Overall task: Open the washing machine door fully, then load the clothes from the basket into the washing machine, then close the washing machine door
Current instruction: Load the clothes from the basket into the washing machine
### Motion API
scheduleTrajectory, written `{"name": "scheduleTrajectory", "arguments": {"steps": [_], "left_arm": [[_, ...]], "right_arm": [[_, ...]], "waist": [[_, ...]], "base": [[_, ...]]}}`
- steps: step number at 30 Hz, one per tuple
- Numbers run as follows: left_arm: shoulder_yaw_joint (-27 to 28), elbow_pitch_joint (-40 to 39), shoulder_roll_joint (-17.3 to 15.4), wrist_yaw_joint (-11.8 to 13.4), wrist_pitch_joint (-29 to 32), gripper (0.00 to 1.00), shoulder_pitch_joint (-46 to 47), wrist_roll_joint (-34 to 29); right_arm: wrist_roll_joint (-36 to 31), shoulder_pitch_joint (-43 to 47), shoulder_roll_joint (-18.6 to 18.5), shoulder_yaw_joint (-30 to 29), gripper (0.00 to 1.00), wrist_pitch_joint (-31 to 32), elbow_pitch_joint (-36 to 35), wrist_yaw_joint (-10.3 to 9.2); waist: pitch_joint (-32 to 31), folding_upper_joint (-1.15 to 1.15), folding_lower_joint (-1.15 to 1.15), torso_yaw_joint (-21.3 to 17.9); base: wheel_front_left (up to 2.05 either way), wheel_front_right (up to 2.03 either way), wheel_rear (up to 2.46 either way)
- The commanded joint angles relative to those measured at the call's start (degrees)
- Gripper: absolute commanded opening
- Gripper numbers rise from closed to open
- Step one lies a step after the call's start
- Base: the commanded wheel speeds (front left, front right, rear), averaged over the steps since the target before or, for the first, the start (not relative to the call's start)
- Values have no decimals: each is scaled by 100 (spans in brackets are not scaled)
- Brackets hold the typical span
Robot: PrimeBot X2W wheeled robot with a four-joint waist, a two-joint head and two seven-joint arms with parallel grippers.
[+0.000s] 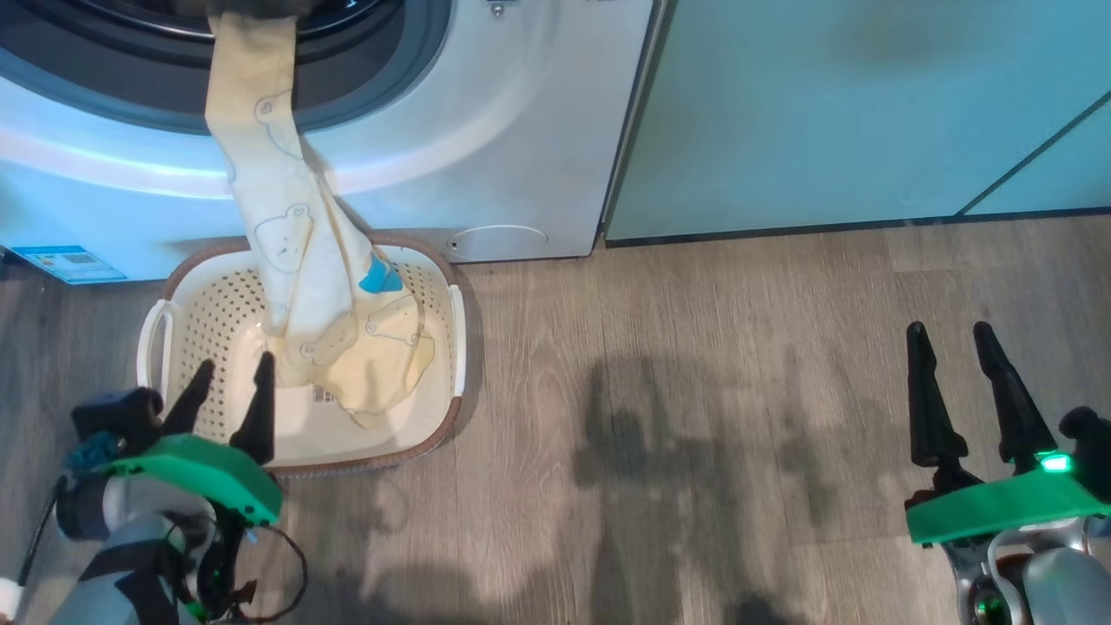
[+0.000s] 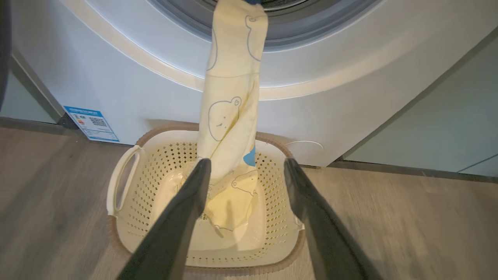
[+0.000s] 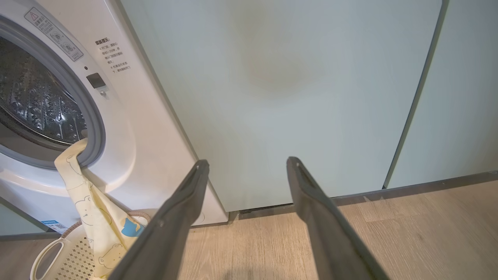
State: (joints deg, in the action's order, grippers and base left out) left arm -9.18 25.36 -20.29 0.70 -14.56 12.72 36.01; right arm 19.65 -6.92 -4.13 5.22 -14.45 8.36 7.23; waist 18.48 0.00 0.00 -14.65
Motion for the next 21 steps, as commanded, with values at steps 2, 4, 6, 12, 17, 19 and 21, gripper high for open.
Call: {"name": "scheduleTrajectory", "arguments": {"steps": [2, 4, 6, 12, 17, 19, 21], "left_arm": [[374, -122, -67, -20, -43, 100, 63, -123], [492, -70, 0, -67, -43, 100, 44, -195], [578, 1, 51, -112, -43, 100, 51, -281], [709, 452, 146, -263, -43, 100, 273, -424], [522, 1289, 107, -493, -43, 100, 1011, -546], [468, 1597, 107, -563, -41, 100, 1323, -543], [387, 1923, 73, -615, -26, 100, 1638, -579]], "right_arm": [[3, -2, -93, 66, 100, -55, -192, 25], [8, -19, -91, 66, 100, -55, -197, 25], [13, -42, -90, 73, 100, -55, -202, 25], [31, -132, -80, 93, 100, -55, -220, 25], [40, -312, -68, 174, 100, -55, -249, 25], [45, -366, -63, 172, 100, -55, -260, 25], [48, -417, -61, 179, 100, -55, -264, 25]], "waist": [[33, 0, 0, -2], [66, 0, 0, -10], [109, 0, 0, -25], [337, 0, 0, -101], [763, 0, 0, -234], [905, 0, 0, -280], [1046, 0, 0, -328]], "base": [[0, 0, 0], [0, 0, 0], [0, 0, 0], [0, 0, 0], [0, 0, 0], [0, 0, 0], [0, 0, 0]]}}
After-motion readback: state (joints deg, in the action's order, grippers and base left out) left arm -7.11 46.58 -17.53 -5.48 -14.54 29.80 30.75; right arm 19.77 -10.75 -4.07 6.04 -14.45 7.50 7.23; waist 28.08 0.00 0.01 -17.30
